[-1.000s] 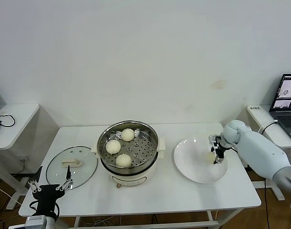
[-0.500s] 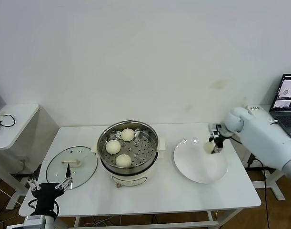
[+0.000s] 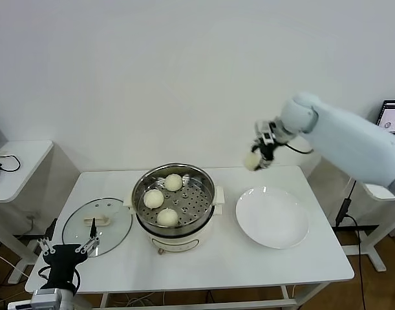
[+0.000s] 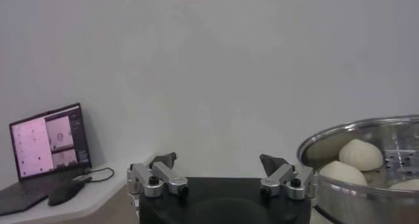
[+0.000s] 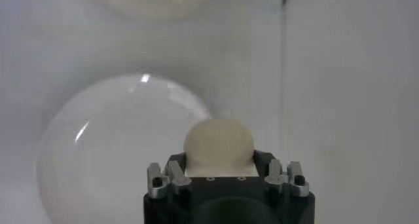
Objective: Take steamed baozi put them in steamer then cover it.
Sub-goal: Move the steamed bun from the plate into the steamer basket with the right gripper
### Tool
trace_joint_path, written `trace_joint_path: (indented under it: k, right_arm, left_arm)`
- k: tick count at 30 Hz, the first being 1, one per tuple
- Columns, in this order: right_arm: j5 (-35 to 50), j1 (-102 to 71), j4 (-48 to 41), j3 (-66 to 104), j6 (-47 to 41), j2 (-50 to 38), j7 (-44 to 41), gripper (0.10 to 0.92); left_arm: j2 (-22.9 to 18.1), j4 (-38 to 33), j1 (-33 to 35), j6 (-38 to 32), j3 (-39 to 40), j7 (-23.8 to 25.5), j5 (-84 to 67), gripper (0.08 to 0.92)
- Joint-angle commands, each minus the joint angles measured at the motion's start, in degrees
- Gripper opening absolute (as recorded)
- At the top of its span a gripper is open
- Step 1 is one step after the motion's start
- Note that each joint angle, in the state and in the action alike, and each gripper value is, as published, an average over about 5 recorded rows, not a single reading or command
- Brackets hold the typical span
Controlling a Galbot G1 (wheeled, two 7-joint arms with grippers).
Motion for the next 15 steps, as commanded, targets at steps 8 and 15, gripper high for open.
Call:
trace_joint_path:
  k: [8, 15]
  right_arm:
    - [20.8, 4.0, 4.1, -8.4, -12.1, 17.1, 8.6, 0.65]
    - [19.7, -0.5, 2.7, -9.9, -15.1, 19.7, 10.9, 0.653]
  left_arm:
    - [0.0, 0.5, -0.5, 0.1, -0.5, 0.1, -0.3, 0.823]
    - [-0.7, 0.4, -0.8, 0.1, -0.5, 0.0, -0.3, 0.823]
